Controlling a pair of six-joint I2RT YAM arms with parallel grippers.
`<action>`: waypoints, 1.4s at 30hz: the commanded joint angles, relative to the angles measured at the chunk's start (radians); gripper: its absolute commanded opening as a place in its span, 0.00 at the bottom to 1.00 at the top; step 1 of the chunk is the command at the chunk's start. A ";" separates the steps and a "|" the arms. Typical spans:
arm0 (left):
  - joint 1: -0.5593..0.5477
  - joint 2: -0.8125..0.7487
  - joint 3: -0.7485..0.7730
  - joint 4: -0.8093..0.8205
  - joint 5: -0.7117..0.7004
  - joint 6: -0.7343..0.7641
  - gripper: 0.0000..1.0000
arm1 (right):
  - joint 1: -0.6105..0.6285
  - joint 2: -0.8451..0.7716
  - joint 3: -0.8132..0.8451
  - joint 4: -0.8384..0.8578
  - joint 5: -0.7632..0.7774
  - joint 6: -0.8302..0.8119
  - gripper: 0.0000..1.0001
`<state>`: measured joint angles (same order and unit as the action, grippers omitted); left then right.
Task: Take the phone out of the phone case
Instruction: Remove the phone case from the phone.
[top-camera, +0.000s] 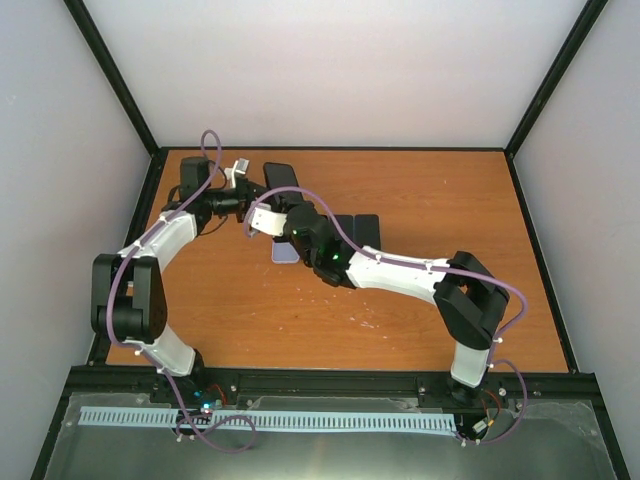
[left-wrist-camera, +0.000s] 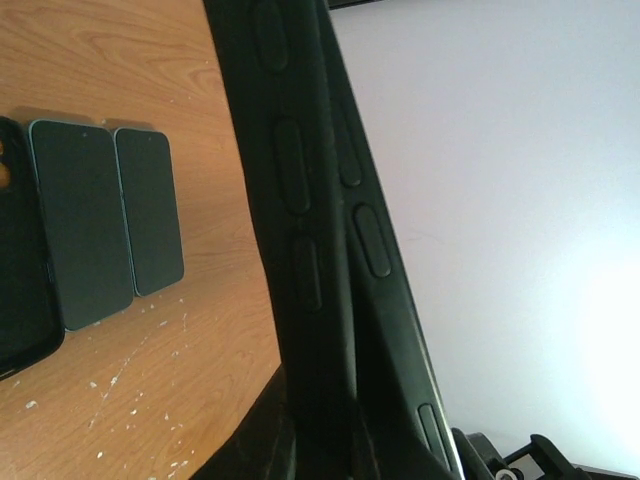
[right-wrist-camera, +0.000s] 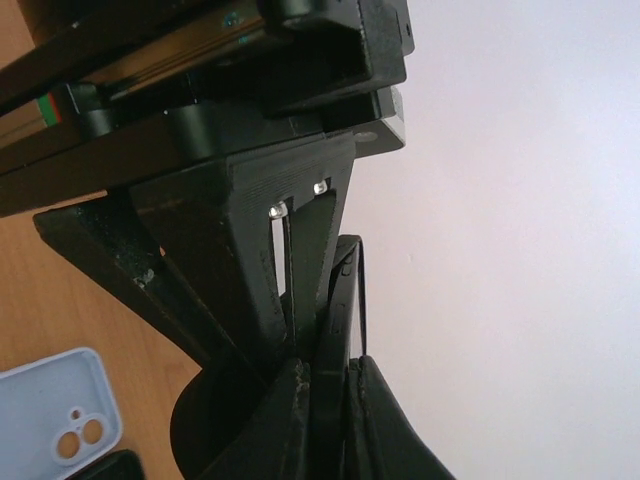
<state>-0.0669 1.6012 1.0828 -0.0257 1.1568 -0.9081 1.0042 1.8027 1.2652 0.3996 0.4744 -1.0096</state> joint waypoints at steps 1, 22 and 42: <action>0.026 0.029 0.040 -0.065 -0.006 0.155 0.01 | -0.036 -0.081 0.110 -0.086 0.030 0.146 0.03; 0.066 0.045 0.014 -0.160 -0.199 0.260 0.01 | -0.050 -0.123 0.254 -0.305 -0.031 0.279 0.03; 0.081 0.020 -0.014 -0.210 -0.254 0.357 0.01 | -0.137 -0.170 0.284 -0.333 -0.039 0.299 0.03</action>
<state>-0.0315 1.6215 1.0740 -0.2325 1.0260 -0.6598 0.9218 1.7538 1.4769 -0.0357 0.3462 -0.7300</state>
